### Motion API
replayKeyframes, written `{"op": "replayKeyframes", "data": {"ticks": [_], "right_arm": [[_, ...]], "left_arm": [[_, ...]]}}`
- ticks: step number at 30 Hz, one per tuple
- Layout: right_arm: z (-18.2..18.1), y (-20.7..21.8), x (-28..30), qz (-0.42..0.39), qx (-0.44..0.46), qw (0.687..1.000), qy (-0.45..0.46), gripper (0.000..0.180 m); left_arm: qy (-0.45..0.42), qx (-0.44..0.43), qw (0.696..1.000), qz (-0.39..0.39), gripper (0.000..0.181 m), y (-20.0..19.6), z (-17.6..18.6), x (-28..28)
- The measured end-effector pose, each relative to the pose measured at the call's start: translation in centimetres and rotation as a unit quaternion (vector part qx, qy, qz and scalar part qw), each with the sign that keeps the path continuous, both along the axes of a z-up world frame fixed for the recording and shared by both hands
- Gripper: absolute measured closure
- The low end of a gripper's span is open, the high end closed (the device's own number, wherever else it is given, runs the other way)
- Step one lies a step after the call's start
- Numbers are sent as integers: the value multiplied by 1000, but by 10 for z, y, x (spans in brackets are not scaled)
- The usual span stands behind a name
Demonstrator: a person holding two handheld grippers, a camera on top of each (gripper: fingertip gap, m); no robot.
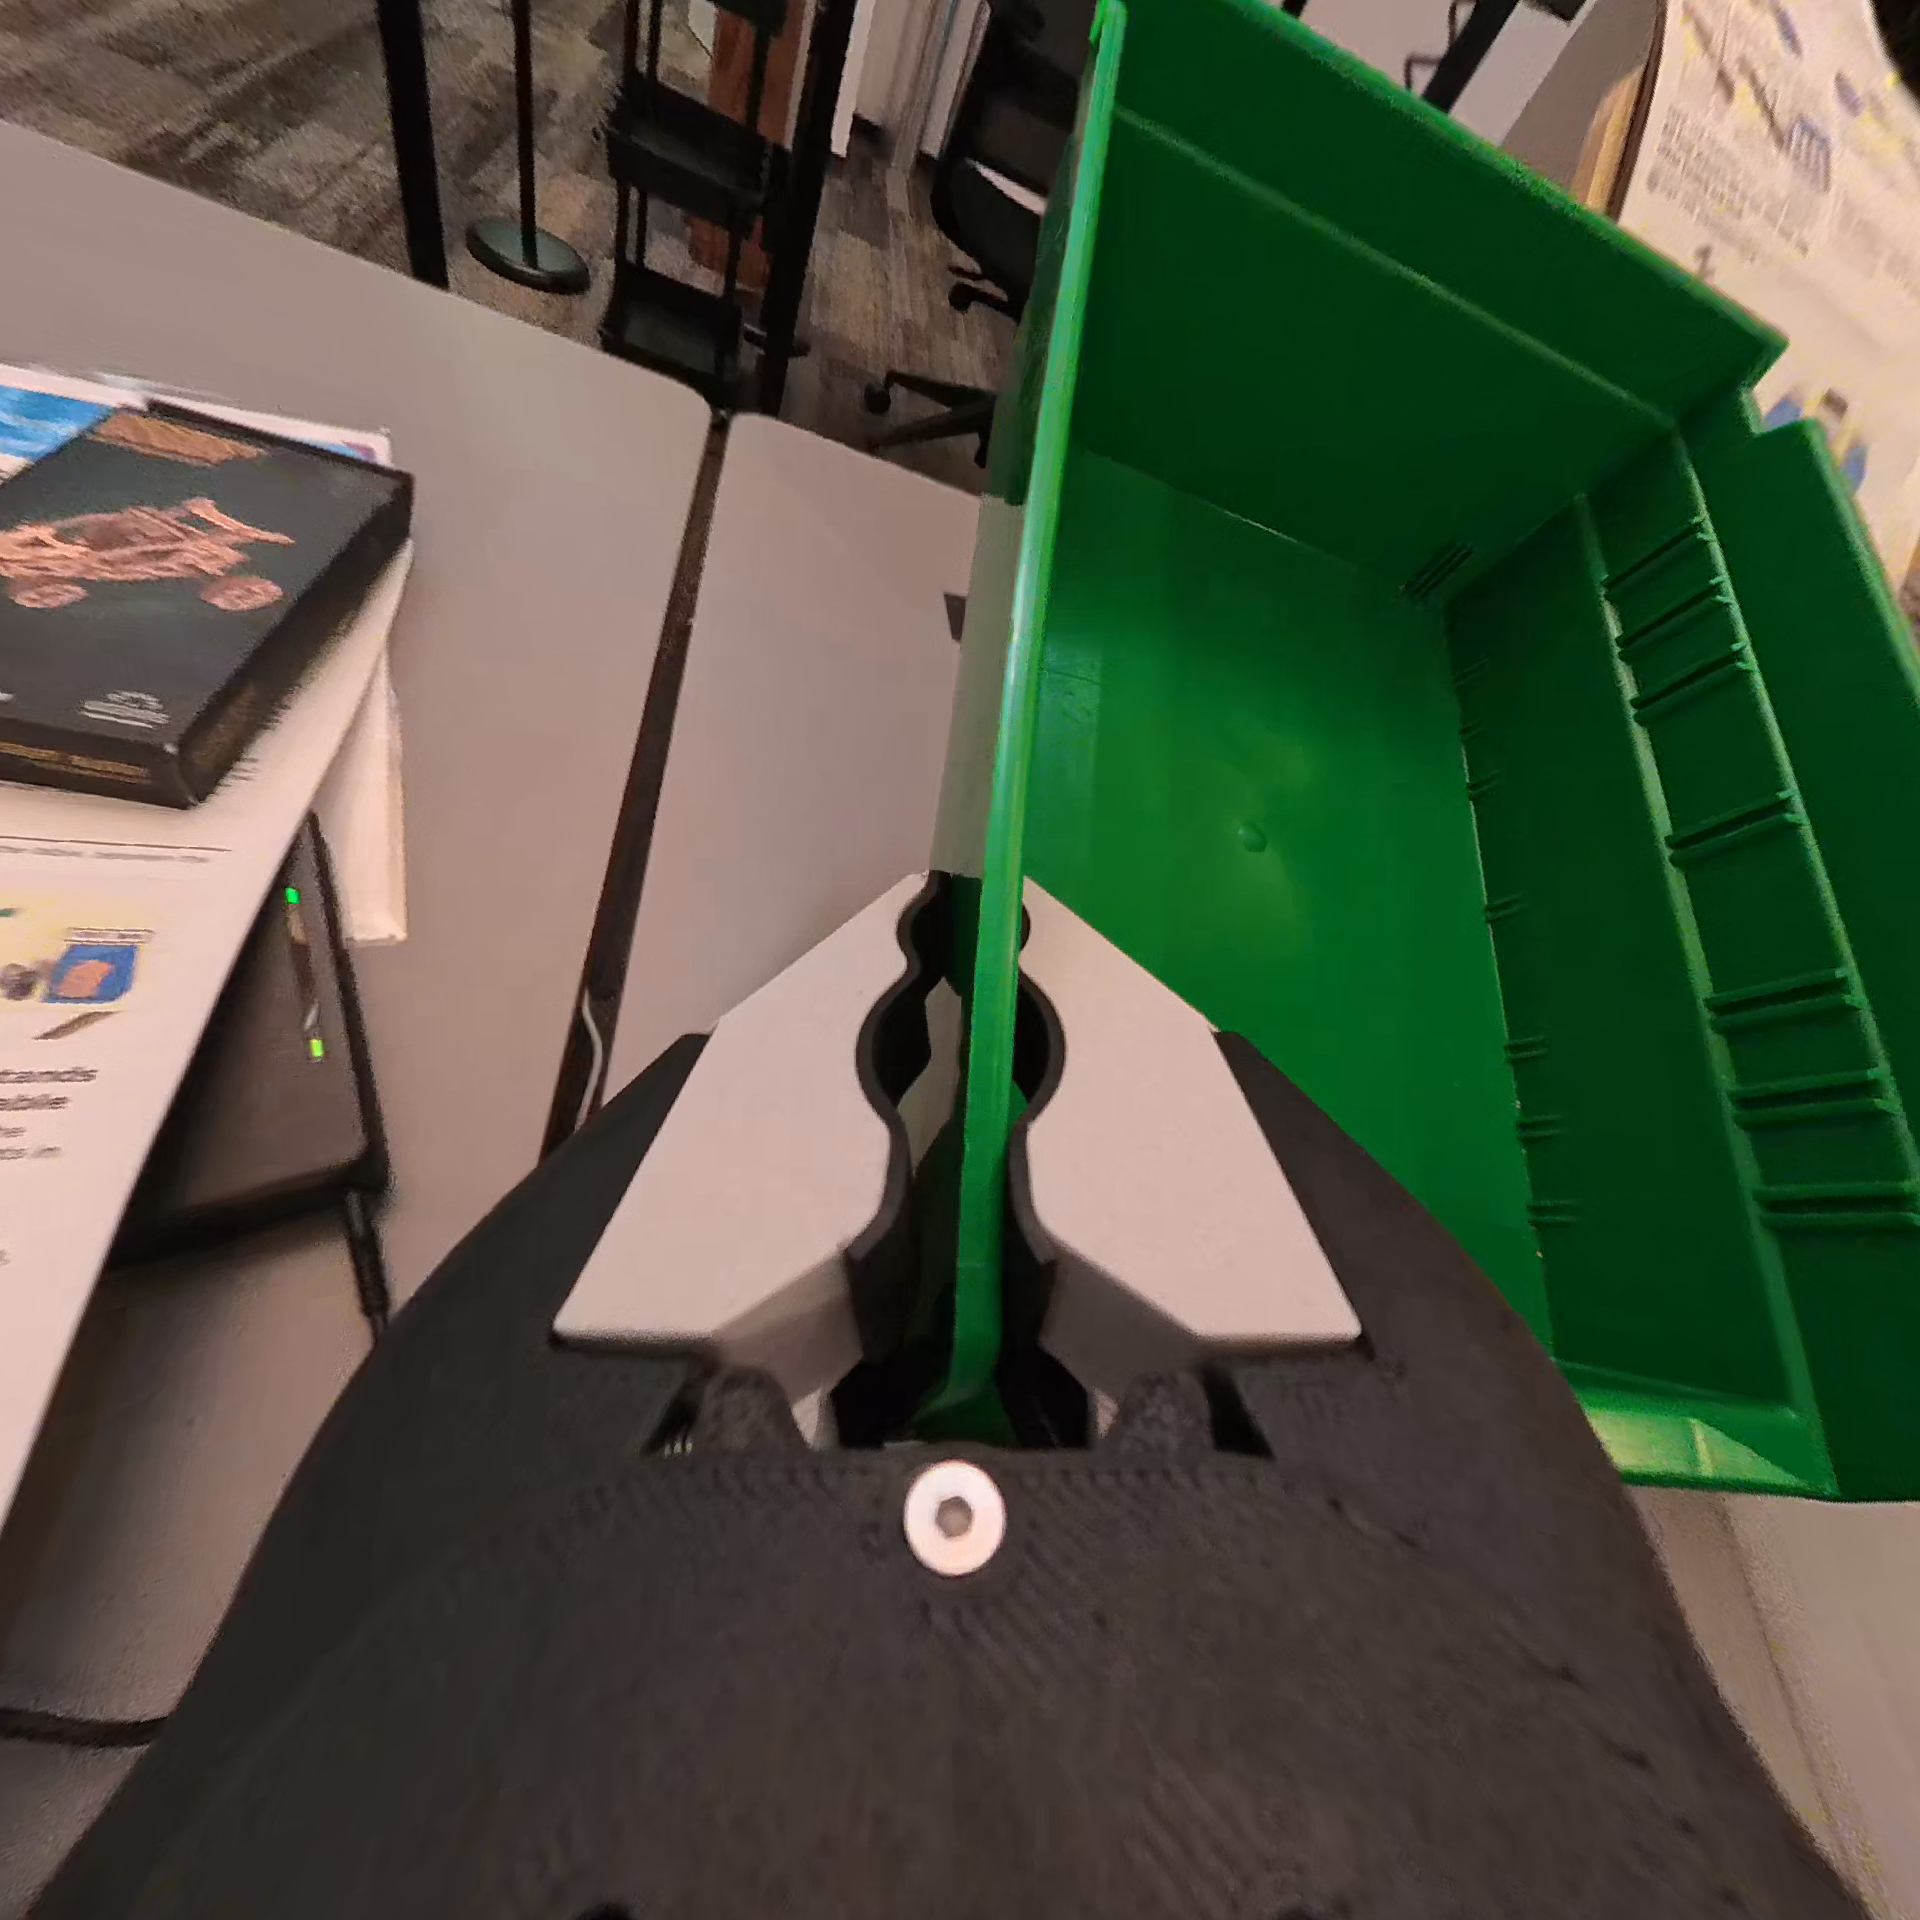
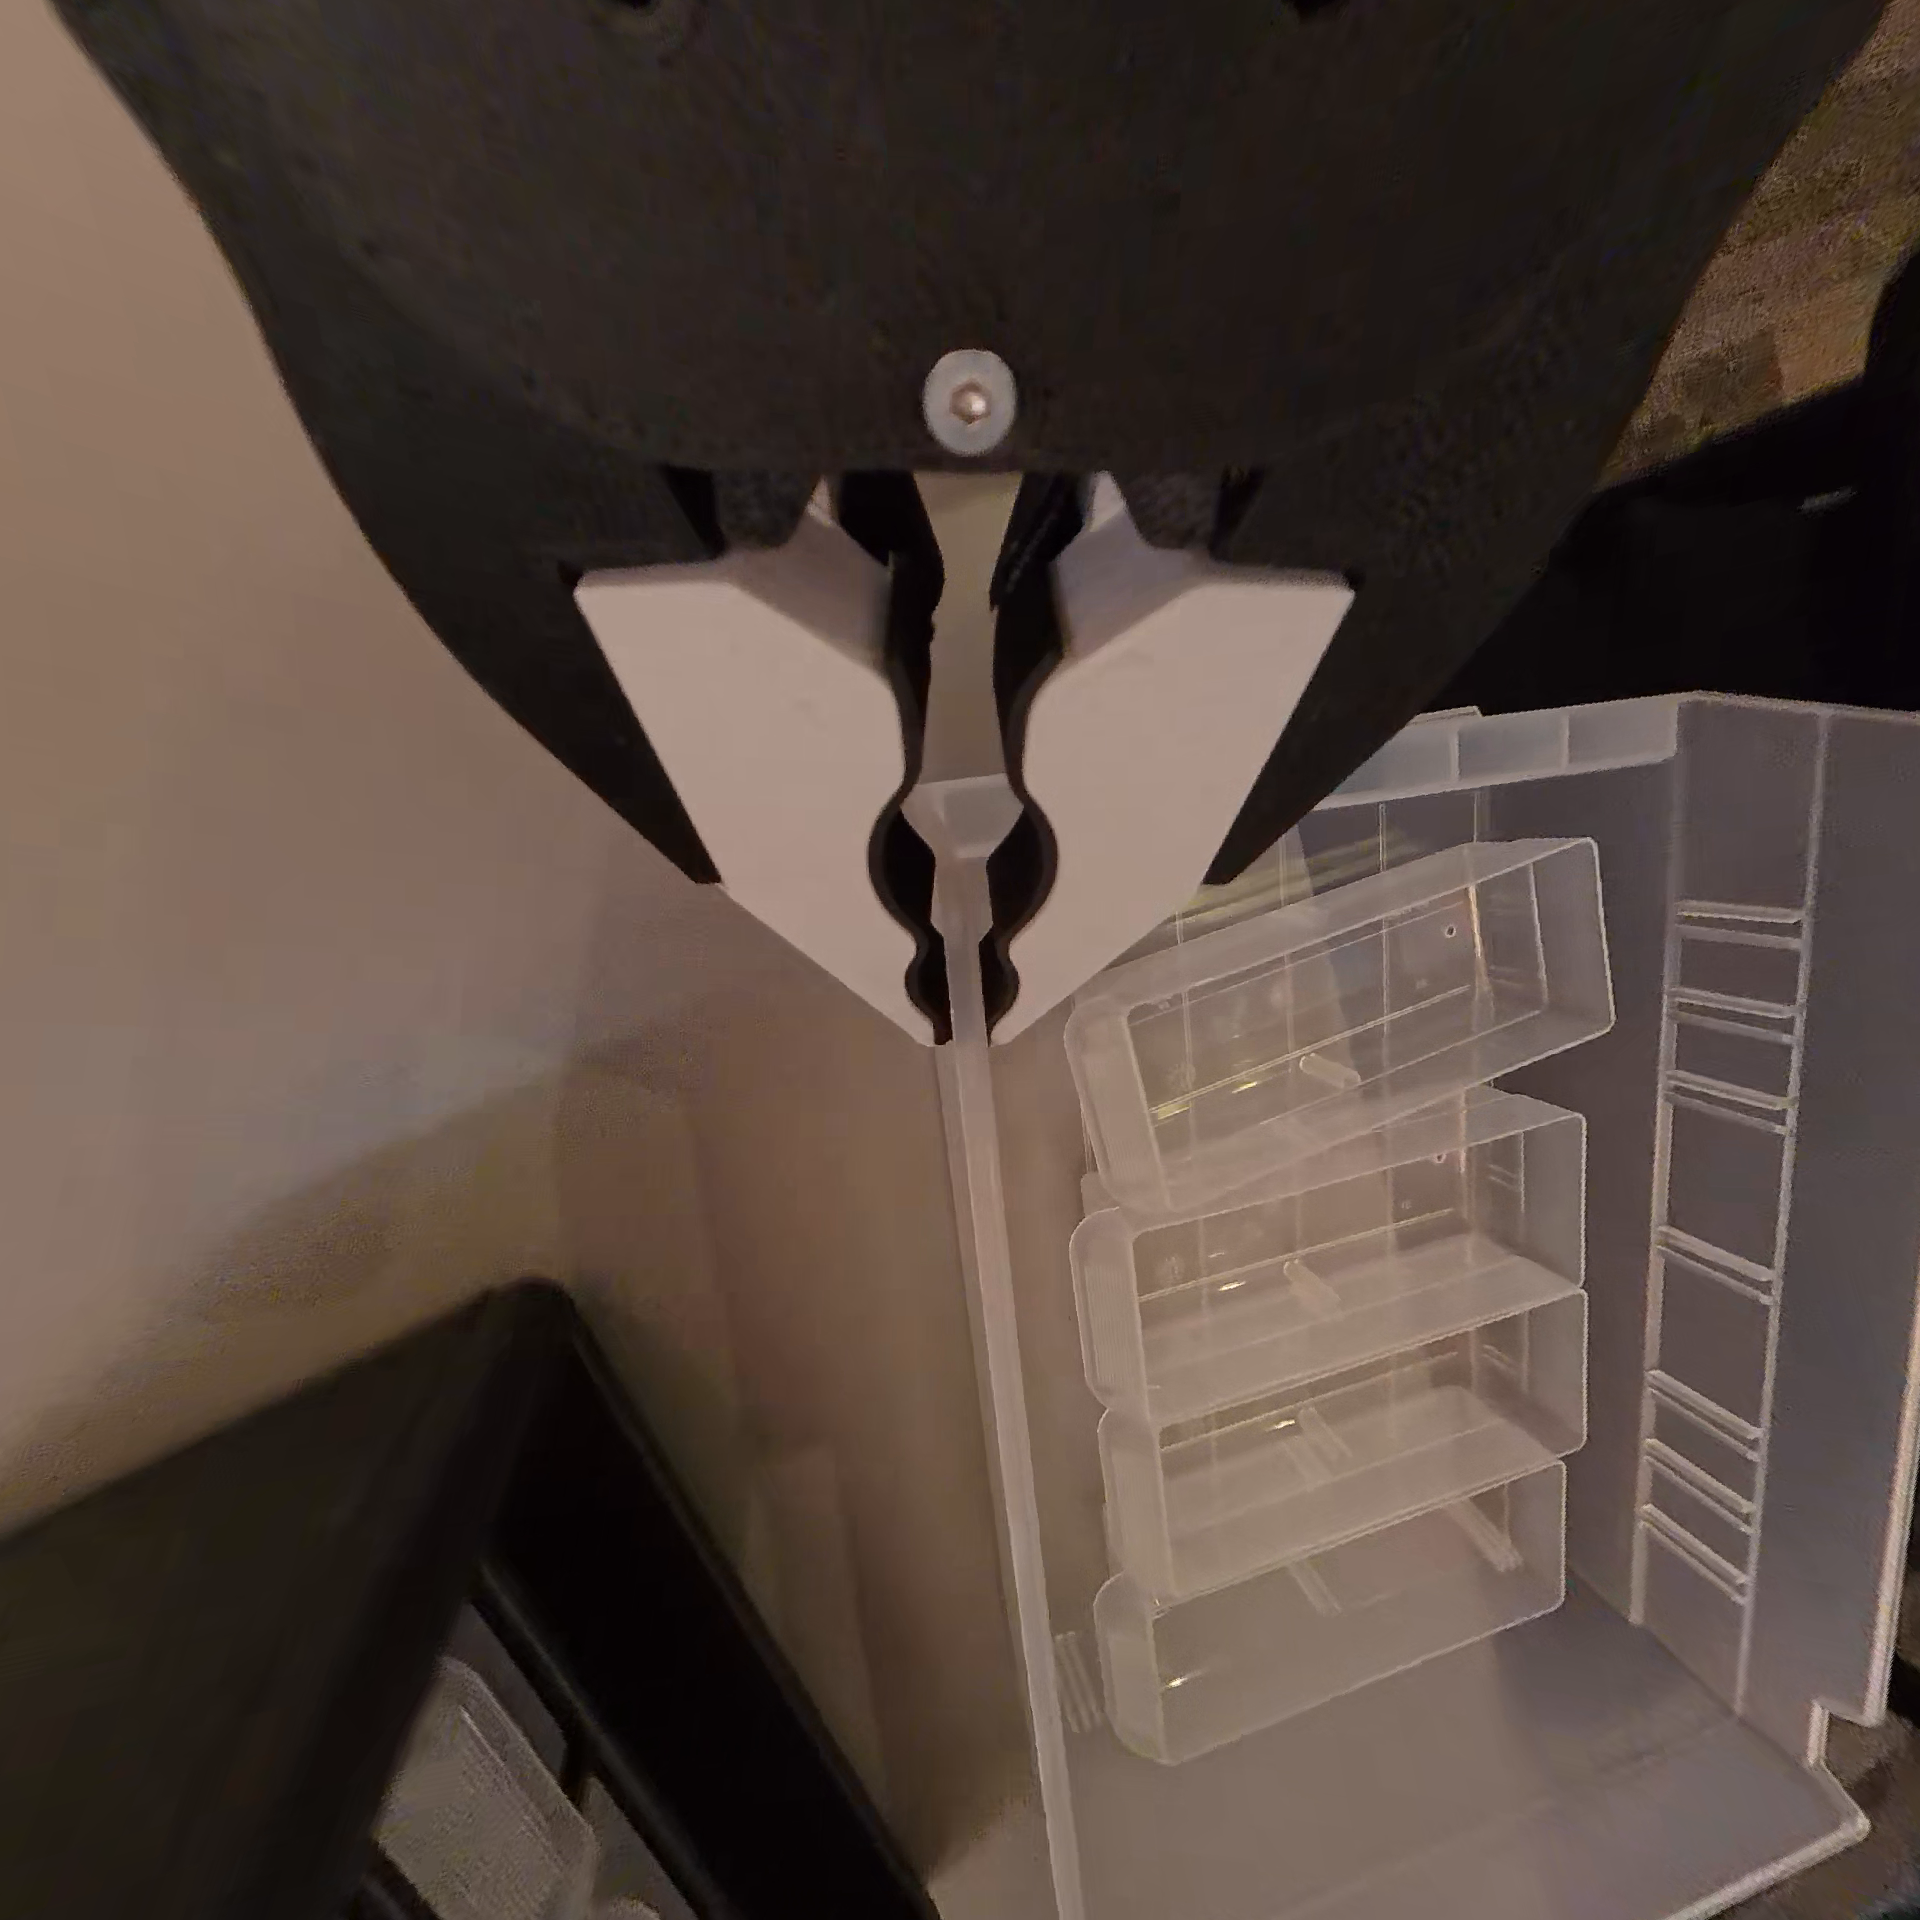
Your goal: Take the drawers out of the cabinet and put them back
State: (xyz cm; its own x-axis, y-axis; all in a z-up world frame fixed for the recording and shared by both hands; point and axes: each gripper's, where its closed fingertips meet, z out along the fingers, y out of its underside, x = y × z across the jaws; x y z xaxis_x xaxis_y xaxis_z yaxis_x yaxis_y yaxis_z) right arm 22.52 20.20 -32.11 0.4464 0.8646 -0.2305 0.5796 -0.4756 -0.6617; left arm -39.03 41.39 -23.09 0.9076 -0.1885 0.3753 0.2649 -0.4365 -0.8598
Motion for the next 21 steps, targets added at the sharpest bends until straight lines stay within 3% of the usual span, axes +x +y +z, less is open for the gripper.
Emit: {"op": "replayKeyframes", "data": {"ticks": [11, 20, 21], "right_arm": [[-2, 27, -134, -30, 1, 1000, -6, 177], [0, 61, -228, -163, 5, 984, 70, 176], [0, 61, -237, -171, -1, 981, 88, 170]], "left_arm": [[-17, 35, 998, 56, 175, -17, 42, -47], [-43, 62, 993, 92, 176, -31, 65, -76], [-42, 64, 993, 95, 176, -32, 68, -78]]}}
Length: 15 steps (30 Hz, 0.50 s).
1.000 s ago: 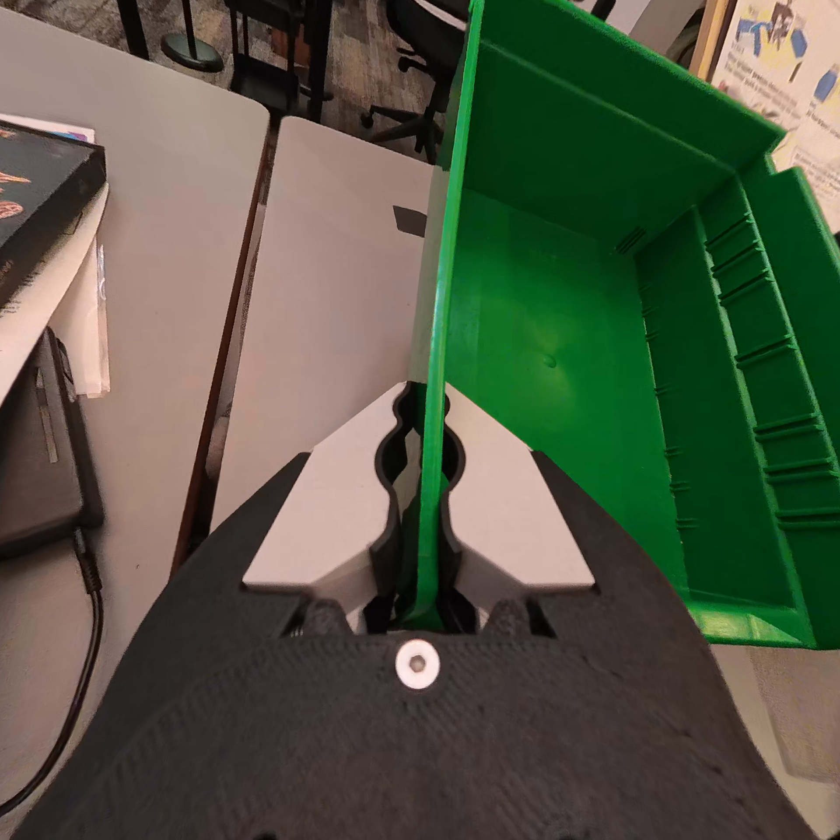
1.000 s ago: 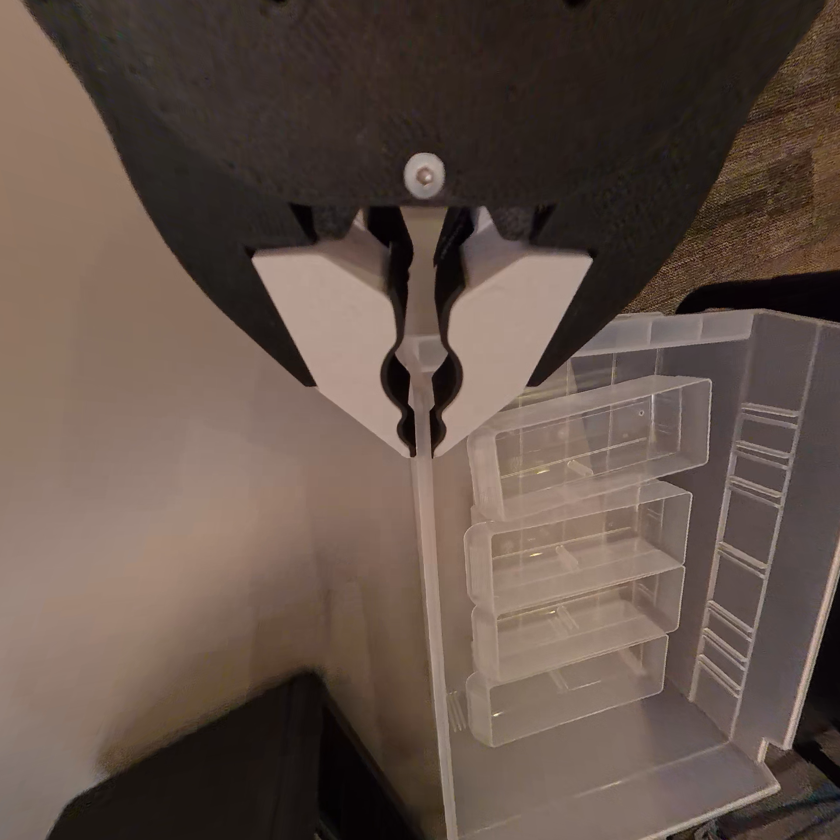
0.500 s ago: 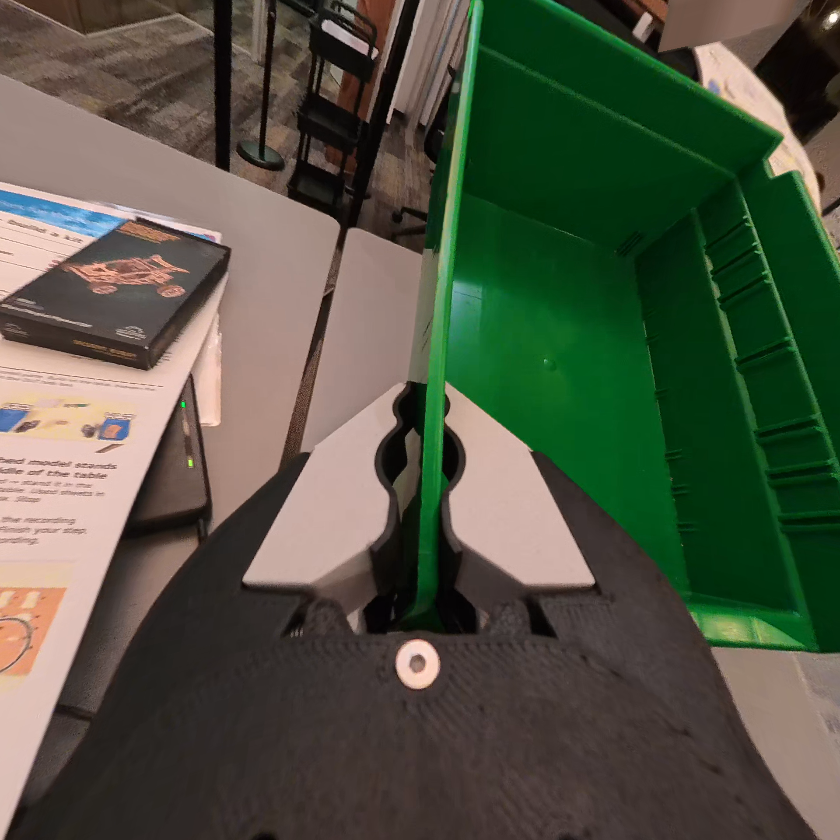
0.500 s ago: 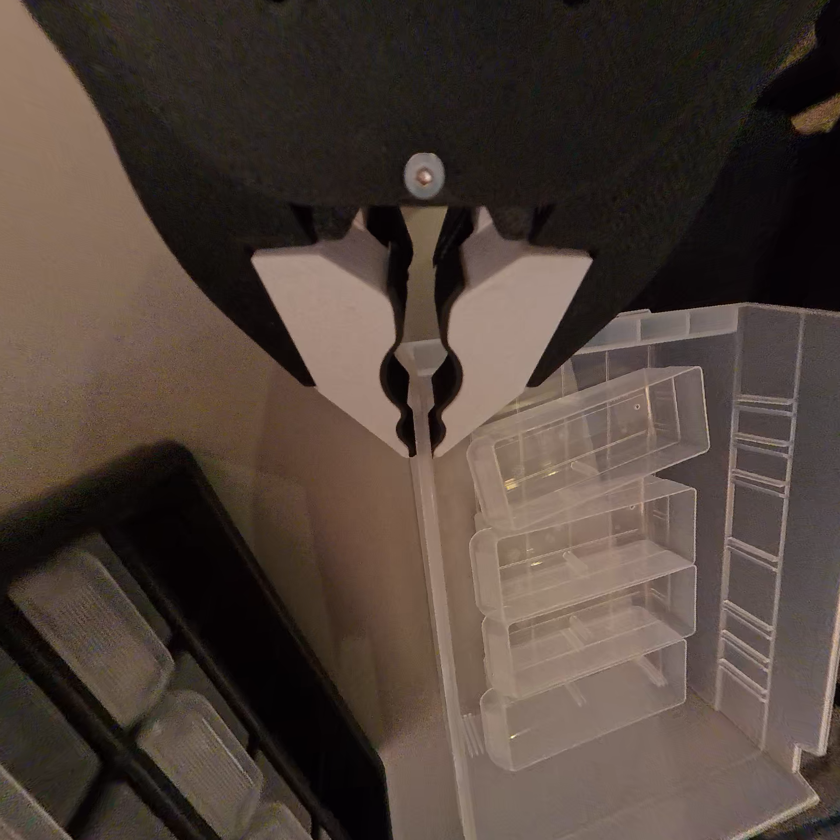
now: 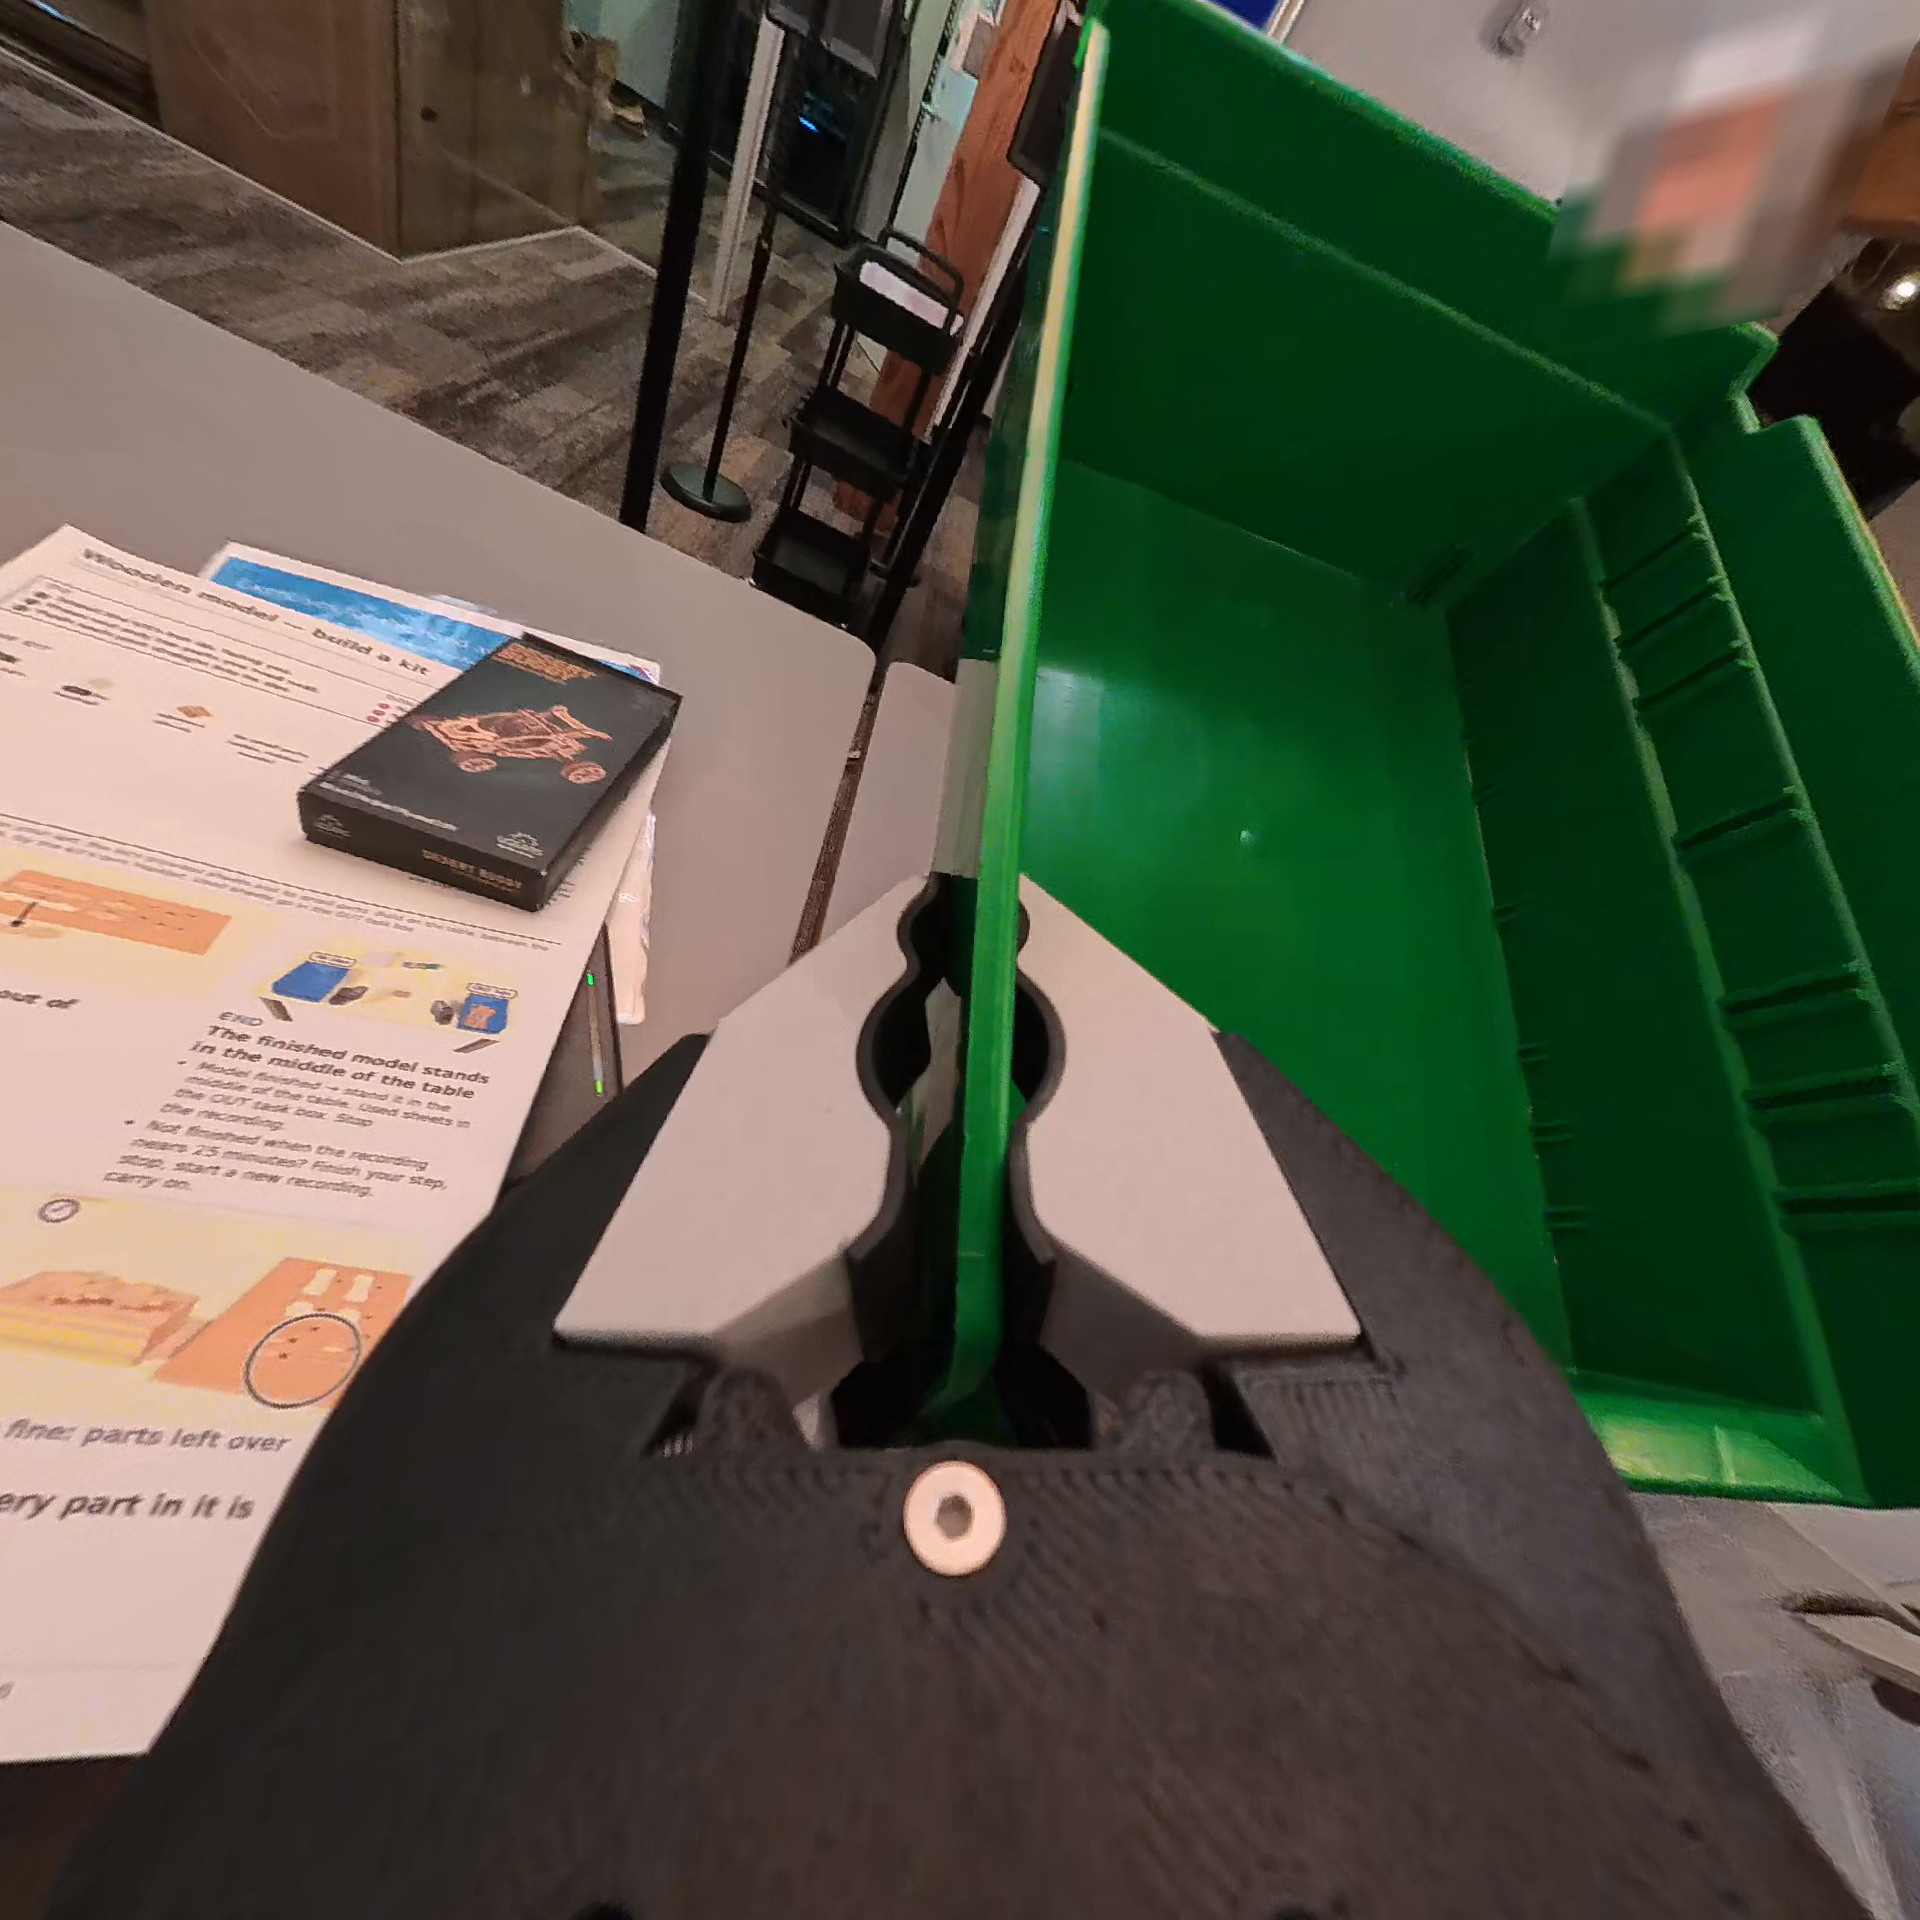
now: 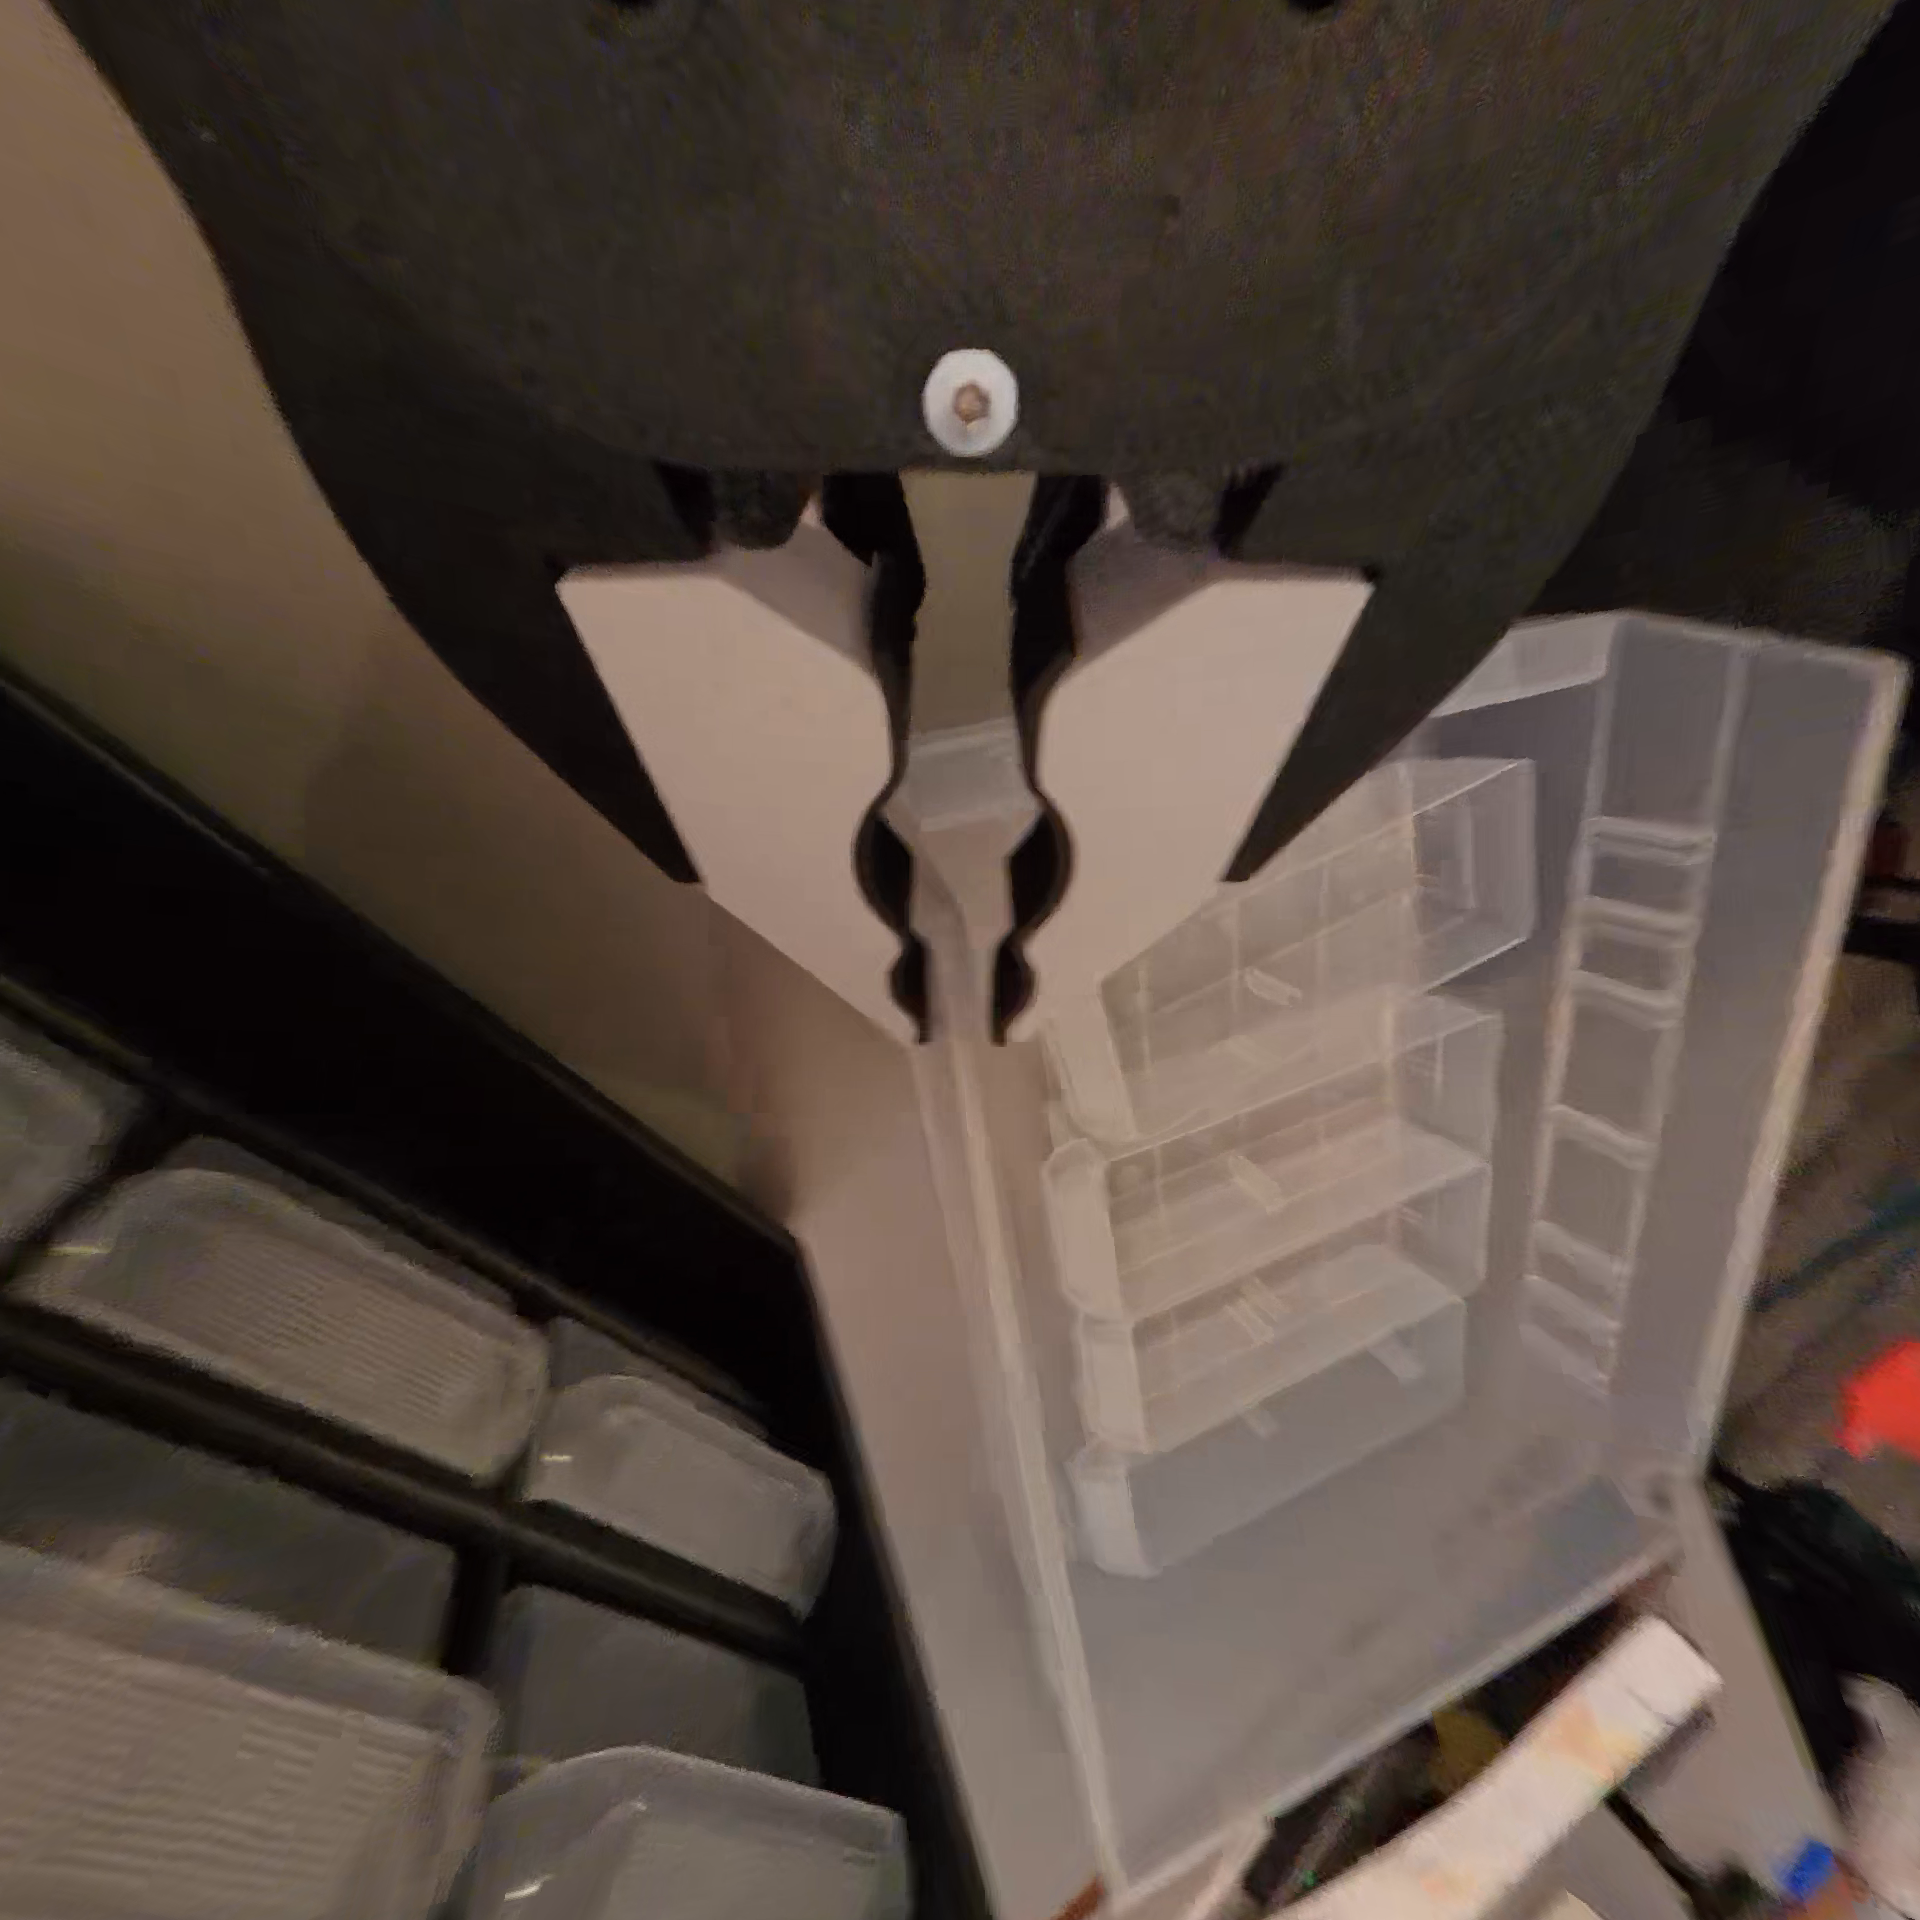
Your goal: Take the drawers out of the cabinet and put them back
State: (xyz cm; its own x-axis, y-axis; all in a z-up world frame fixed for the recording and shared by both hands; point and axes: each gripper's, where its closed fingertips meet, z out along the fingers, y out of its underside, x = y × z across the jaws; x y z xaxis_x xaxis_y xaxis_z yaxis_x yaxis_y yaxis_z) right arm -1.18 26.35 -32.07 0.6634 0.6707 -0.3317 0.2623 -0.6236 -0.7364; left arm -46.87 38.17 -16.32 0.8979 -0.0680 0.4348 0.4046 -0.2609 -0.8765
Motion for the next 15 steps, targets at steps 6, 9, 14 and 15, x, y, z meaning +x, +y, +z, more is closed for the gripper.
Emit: {"op": "replayKeyframes", "data": {"ticks": [6, 9, 14, 15], "right_arm": [[16, -43, -38, 106, 14, 993, 43, 84], [2, -74, -33, 193, 36, 979, -47, 82], [-19, -81, -21, 260, 204, 916, -226, 54], [-20, -83, -25, 270, 235, 904, -234, 55]], "left_arm": [[-6, 14, 1000, 3, 176, -5, 10, -7], [-8, 21, 1000, 2, 176, -6, 16, -8], [-9, 28, 1000, -5, 176, -7, 22, -5], [-9, 28, 1000, -8, 176, -7, 23, -4]]}}
